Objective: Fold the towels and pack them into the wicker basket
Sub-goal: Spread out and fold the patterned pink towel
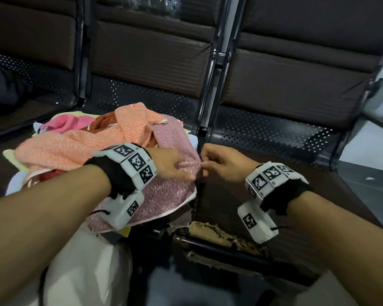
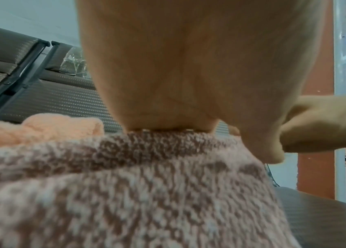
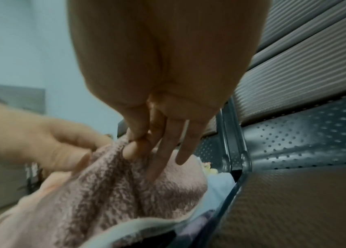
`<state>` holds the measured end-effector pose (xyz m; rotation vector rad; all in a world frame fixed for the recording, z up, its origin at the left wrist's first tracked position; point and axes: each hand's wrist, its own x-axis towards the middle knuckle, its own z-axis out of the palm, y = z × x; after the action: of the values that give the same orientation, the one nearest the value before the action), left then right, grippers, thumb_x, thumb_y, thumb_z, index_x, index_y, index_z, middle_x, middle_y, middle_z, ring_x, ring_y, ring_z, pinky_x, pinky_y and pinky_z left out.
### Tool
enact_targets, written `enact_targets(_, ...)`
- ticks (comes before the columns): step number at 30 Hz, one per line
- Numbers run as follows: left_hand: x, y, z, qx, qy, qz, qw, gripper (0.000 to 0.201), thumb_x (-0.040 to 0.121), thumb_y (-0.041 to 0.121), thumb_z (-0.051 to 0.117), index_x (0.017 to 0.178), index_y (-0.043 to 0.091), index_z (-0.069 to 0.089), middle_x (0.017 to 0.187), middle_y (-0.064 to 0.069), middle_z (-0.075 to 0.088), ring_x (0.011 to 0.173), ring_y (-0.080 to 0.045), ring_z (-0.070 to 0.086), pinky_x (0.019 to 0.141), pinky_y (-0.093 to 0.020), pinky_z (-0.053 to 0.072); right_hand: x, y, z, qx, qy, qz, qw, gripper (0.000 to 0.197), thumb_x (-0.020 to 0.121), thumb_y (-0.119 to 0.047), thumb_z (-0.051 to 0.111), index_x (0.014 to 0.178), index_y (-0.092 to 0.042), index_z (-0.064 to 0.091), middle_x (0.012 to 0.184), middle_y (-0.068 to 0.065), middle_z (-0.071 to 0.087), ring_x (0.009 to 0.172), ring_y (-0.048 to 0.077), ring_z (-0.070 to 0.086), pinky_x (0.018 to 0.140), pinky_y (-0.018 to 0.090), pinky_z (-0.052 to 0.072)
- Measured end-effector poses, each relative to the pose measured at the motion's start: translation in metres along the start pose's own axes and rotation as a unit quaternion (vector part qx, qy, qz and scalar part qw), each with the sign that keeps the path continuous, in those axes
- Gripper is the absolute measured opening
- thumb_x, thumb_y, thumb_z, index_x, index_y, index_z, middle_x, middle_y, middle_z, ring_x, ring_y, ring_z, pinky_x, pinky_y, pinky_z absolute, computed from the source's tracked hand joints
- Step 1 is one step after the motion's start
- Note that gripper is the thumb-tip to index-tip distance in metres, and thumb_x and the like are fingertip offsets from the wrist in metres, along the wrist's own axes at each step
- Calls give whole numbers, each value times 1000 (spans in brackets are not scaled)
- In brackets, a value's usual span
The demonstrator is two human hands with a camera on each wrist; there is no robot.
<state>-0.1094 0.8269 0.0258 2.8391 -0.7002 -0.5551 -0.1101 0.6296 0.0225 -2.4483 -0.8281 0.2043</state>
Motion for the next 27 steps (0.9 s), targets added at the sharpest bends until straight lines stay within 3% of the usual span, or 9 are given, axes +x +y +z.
enact_targets(6,7,32,-10,-87,151,33,984,13,96,31,48,89,22,54,86,2,57,86,-17,53,75,-28,37,-29,5,-32,113,120,3,986,13,94,-8,55,82,-11,50,71,2,61,68,12,57,70,32,47)
enact_targets(10,15,44,-22,-214,234,43,948,17,95,30,50,105,22,62,95,7,62,93,-13,56,84,-27,41,-43,20,-32,155,153,44,975,12,87,-17,66,92,-12,56,88,10,64,80,20,61,81,45,50)
enact_targets(13,17,51,-31,-362,241,68,898,16,96,23,51,90,27,65,84,12,65,83,-9,59,83,-27,42,-45,31,-30,92,79,55,991,65,75,-19,79,130,-12,45,126,5,53,117,16,51,104,38,42)
enact_targets(15,17,56,-34,-467,214,92,853,23,96,16,50,83,25,66,78,8,68,77,-11,62,85,-33,46,-43,34,-31,23,83,39,996,78,72,-16,81,139,-13,40,134,5,46,126,16,43,108,33,36)
enact_targets(17,20,61,-33,-515,188,115,829,24,96,13,49,84,22,68,75,8,70,72,-8,64,79,-30,49,-38,34,-32,-23,126,14,992,52,80,-9,72,129,-13,56,130,4,51,123,15,45,104,23,35)
enact_targets(19,24,66,-31,-510,184,116,832,22,95,17,51,85,21,69,79,6,72,74,-7,66,78,-27,51,-37,33,-37,-26,161,-3,987,32,85,0,62,115,-11,67,122,1,60,114,13,52,97,20,37)
enact_targets(23,35,63,-28,-408,233,51,881,23,94,30,54,77,19,65,74,2,65,72,-15,60,76,-31,46,-46,38,-54,57,203,42,977,21,87,6,55,93,-8,68,93,-1,70,90,12,62,84,31,48)
enact_targets(25,39,59,-26,-342,253,24,905,28,93,30,55,68,19,56,64,2,53,64,-16,50,68,-30,39,-57,41,-64,132,244,61,959,26,87,7,53,77,-15,62,71,-9,65,70,3,59,68,24,47)
enact_targets(27,42,62,-24,-335,268,28,903,23,92,27,57,72,15,58,68,-1,55,68,-15,51,71,-32,42,-68,36,-76,277,319,36,906,33,86,10,50,70,-17,60,56,-8,62,53,1,57,54,16,46)
